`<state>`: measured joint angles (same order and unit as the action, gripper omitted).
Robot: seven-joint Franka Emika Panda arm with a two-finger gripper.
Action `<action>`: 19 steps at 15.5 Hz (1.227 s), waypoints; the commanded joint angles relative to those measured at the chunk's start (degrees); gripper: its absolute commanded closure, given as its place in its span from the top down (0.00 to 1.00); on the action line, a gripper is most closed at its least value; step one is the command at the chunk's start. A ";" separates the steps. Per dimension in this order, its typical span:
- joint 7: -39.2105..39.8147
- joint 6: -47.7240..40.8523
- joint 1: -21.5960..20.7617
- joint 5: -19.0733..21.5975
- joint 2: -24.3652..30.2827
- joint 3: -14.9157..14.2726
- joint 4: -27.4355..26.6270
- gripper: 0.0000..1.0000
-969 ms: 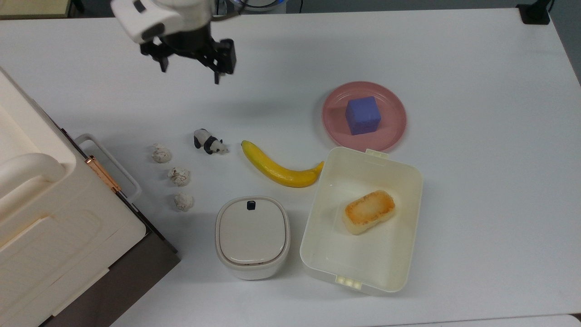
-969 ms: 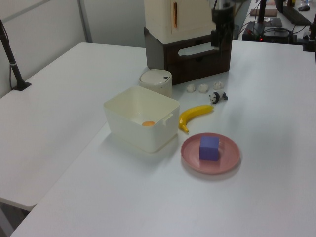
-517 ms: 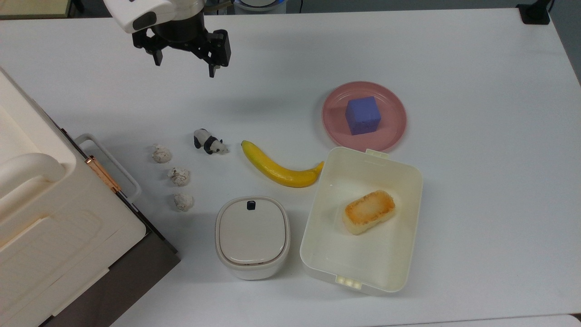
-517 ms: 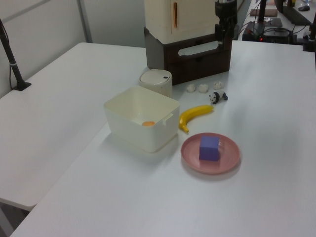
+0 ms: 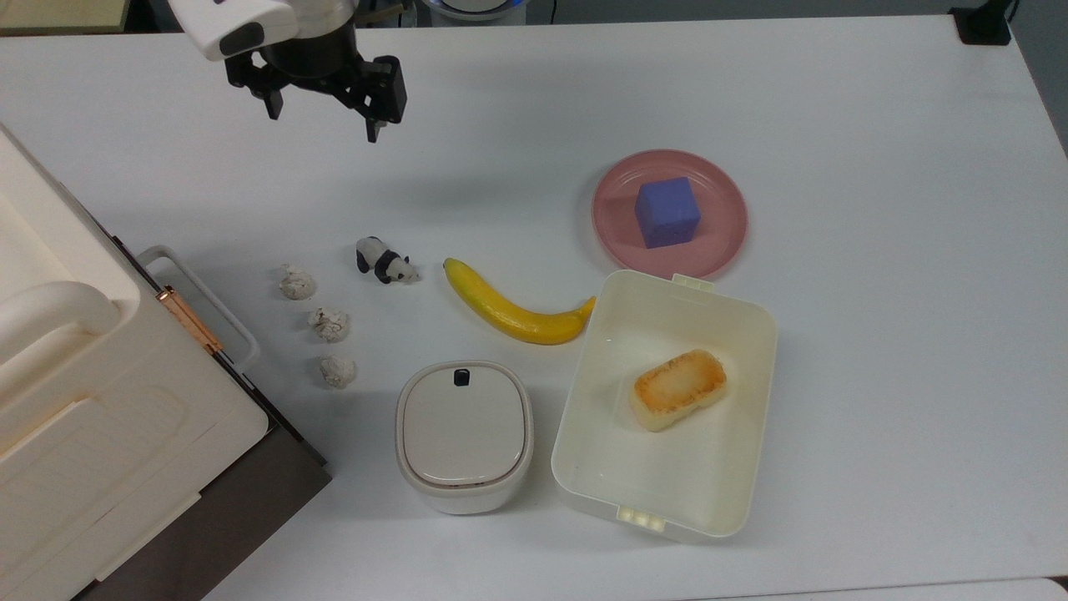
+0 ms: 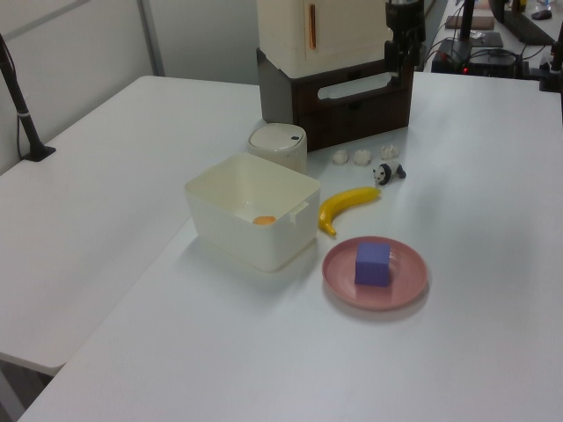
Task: Slide open the drawer
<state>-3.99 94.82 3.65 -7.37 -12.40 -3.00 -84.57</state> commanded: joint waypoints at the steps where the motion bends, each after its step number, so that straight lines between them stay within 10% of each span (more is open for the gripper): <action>1: 0.48 -2.18 -0.14 0.17 1.59 0.19 -0.78 1.00; 19: 1.27 -4.13 -1.28 0.26 0.71 0.89 -2.79 1.00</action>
<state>-3.69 88.65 2.95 -7.36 -11.94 -1.85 -86.21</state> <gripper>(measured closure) 0.000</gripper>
